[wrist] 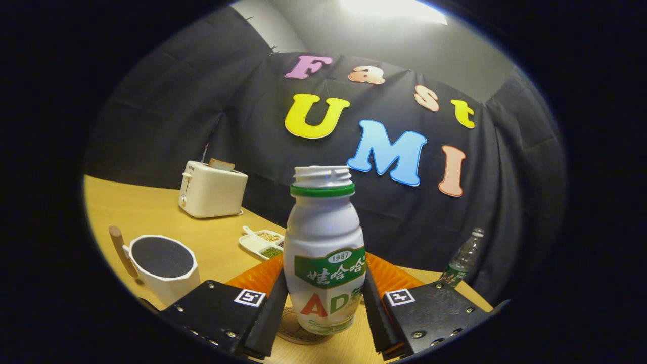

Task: Take the bottle from table, then pour the juice into the cup, finally place the bottle on the coaster

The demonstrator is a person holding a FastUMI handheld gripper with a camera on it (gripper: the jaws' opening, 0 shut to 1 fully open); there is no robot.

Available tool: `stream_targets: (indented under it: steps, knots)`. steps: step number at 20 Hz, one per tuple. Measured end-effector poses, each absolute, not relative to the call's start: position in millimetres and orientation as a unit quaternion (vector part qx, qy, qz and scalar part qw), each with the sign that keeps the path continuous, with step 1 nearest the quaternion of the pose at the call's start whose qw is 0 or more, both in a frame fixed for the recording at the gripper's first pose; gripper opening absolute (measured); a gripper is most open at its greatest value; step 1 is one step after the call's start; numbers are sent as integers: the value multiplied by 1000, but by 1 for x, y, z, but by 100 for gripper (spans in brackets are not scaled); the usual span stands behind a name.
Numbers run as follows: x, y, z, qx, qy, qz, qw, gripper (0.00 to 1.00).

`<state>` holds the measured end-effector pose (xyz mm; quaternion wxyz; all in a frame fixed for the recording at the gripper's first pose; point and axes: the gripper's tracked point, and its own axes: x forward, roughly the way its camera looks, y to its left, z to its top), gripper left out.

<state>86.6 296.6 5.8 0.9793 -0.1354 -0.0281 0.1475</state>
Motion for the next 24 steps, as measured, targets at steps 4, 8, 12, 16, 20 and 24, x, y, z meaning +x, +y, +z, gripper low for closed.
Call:
stream_targets:
  steps: [4, 8, 12, 16, 20, 24]
  knots:
    - [92, 297, 4, -83, -19, 157, 984, 71]
    - [97, 298, -10, -51, 11, 166, 985, 72]
    - [99, 296, -14, -34, 19, 167, 985, 71]
    - [100, 298, -19, -24, 29, 171, 985, 72]
    - [103, 296, -24, -26, 35, 168, 985, 71]
    - [104, 298, -26, -24, 39, 169, 984, 72]
